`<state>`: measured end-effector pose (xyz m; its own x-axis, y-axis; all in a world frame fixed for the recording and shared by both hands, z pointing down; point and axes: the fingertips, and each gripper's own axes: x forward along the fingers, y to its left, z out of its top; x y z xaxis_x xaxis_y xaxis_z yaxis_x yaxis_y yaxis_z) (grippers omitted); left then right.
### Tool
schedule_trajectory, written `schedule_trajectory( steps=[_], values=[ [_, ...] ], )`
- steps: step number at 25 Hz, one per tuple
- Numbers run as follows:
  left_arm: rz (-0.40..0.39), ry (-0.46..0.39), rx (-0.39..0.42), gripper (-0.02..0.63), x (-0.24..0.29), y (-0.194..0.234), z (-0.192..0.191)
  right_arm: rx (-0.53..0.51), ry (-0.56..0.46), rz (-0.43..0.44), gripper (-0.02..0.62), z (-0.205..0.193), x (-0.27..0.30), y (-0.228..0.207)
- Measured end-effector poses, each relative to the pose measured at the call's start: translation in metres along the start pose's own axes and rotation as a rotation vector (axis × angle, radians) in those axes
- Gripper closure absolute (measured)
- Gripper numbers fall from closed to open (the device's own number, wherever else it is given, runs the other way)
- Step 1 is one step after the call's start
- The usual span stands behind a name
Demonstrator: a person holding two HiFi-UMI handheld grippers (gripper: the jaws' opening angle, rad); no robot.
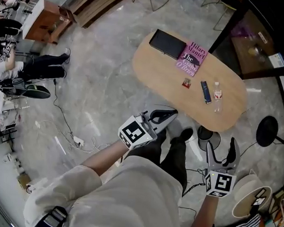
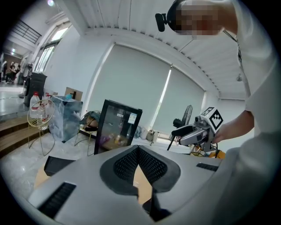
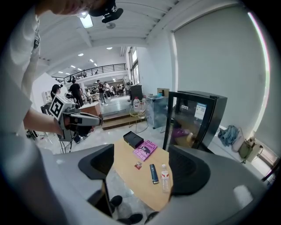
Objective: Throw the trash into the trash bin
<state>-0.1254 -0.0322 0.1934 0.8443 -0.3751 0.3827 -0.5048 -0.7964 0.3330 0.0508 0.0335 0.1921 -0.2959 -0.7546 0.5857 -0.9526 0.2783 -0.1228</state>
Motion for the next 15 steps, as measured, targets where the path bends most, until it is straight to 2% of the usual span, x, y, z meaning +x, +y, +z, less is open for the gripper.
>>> schedule_trajectory(
  steps=[15],
  values=[
    [0.106, 0.032, -0.109, 0.6, 0.059, 0.031, -0.104, -0.042, 0.174, 0.174, 0.194, -0.122, 0.139, -0.026]
  ],
)
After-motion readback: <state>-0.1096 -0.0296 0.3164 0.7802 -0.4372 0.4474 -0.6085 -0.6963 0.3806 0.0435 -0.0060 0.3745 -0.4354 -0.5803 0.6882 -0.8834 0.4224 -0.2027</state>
